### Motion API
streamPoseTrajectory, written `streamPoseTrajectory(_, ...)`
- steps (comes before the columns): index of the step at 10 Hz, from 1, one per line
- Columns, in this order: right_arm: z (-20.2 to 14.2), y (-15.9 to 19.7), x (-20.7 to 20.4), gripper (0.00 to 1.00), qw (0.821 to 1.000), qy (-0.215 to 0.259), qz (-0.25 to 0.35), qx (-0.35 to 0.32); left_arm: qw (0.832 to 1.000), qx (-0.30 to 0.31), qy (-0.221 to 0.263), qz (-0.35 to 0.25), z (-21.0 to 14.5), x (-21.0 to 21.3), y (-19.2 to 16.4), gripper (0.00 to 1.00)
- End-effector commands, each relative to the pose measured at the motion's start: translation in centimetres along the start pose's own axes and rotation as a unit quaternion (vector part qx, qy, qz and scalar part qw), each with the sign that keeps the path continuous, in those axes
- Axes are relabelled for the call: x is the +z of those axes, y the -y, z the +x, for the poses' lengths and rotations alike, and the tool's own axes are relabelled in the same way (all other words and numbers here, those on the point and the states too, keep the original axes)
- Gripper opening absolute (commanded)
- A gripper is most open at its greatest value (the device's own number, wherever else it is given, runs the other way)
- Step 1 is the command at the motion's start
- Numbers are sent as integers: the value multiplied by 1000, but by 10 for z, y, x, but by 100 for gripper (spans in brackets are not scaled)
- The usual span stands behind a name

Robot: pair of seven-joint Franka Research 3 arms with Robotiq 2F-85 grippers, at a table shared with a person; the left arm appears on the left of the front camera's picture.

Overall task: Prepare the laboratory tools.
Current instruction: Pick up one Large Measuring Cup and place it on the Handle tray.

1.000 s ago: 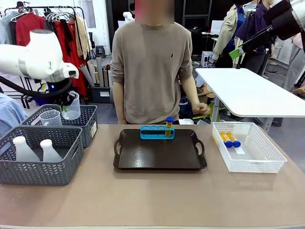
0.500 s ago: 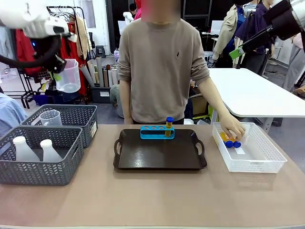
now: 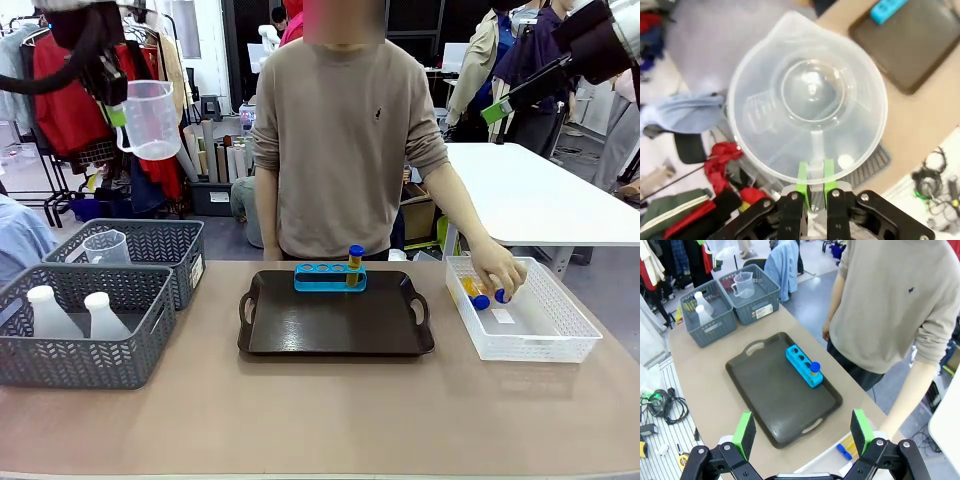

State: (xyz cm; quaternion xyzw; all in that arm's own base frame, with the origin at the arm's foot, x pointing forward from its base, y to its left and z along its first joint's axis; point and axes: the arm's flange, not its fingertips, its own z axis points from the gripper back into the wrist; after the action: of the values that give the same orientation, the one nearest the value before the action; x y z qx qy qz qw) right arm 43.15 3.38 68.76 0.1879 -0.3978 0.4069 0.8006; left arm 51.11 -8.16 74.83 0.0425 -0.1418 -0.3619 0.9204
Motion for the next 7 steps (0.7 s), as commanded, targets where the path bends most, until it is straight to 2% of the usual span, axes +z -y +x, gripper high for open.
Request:
streamPoseTrajectory(1,0,-1,-1,100,1000,5,4,1,999,-31,4,-18,-1,35,-3,0)
streamPoseTrajectory(5,0,-1,-1,100,1000,5,4,1,996,-62,-20,-56,-10,84,3,0)
streamPoseTrajectory(7,0,-1,-1,100,1000,5,4,1,996,-64,-8,-56,-13,92,6,0)
